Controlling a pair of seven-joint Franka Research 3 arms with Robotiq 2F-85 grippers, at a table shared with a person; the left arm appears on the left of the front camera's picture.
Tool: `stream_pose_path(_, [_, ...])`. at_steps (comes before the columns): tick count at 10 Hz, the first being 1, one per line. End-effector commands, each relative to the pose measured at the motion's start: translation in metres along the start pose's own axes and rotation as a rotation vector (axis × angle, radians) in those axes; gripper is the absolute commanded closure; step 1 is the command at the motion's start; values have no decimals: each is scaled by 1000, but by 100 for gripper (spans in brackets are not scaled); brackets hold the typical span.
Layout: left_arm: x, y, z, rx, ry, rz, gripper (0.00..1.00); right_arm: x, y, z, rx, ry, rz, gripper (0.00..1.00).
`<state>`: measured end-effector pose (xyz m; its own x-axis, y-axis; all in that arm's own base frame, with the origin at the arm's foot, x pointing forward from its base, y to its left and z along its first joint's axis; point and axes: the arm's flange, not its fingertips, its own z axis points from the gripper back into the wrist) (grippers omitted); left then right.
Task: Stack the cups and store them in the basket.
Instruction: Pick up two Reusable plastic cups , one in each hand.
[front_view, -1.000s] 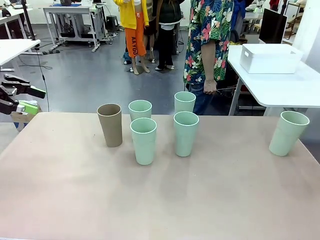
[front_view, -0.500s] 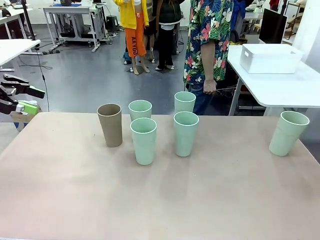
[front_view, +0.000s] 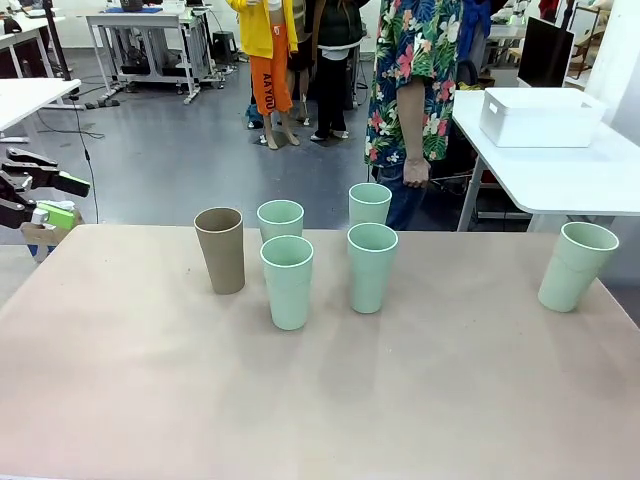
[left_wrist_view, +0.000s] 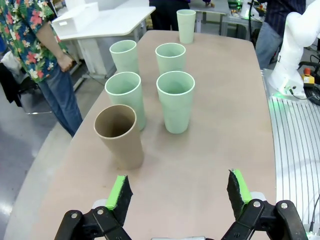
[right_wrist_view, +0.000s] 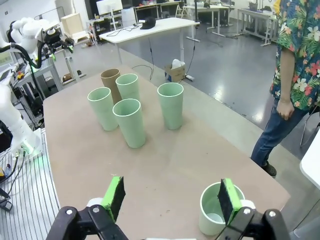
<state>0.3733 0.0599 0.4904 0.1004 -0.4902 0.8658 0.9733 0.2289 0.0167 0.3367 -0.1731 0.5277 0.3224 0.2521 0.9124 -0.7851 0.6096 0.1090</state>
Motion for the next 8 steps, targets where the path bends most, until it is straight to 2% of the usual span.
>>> stream_pose_path(1, [1, 1, 4, -7, -12, -2, 0, 2, -3, -1, 3, -27, 25, 0])
stream_pose_path(8, [1, 1, 4, -7, -12, -2, 0, 2, -3, -1, 3, -27, 25, 0])
